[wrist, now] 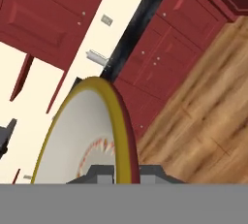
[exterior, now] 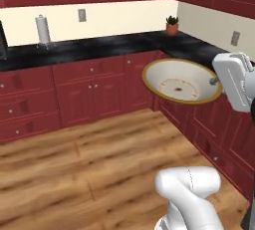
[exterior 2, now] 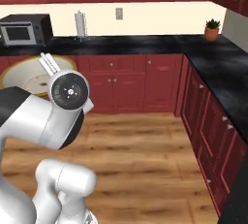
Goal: Move the bowls from the cabinet to the plates on the dining table.
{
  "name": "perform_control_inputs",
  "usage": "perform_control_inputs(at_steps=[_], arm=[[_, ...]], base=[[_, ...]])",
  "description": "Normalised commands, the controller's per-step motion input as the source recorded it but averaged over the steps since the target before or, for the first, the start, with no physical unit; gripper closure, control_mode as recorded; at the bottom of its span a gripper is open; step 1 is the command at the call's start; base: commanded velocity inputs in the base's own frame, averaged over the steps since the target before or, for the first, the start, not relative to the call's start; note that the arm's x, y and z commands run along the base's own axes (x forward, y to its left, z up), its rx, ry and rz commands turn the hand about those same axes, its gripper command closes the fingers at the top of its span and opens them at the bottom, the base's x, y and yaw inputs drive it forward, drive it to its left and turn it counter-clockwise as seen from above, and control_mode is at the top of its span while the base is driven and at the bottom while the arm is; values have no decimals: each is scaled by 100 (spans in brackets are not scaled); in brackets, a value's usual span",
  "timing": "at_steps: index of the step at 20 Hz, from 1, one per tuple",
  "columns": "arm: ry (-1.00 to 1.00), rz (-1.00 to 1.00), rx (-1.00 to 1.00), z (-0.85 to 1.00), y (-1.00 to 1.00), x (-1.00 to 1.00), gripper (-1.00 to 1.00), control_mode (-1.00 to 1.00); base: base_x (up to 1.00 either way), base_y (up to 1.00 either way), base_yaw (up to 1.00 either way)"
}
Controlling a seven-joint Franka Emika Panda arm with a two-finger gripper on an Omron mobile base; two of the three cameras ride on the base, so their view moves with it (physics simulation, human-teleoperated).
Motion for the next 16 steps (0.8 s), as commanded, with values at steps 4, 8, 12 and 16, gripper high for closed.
perform_control_inputs(at_steps=[4,8,12,16], arm=[[0,0,0,0,0,0,100,100],[0,0,0,0,0,0,100,100],[0,0,0,0,0,0,100,100],[0,0,0,0,0,0,100,100]], base=[[100,-2,13],[100,-4,16],[100,0,27],[61,22,56]])
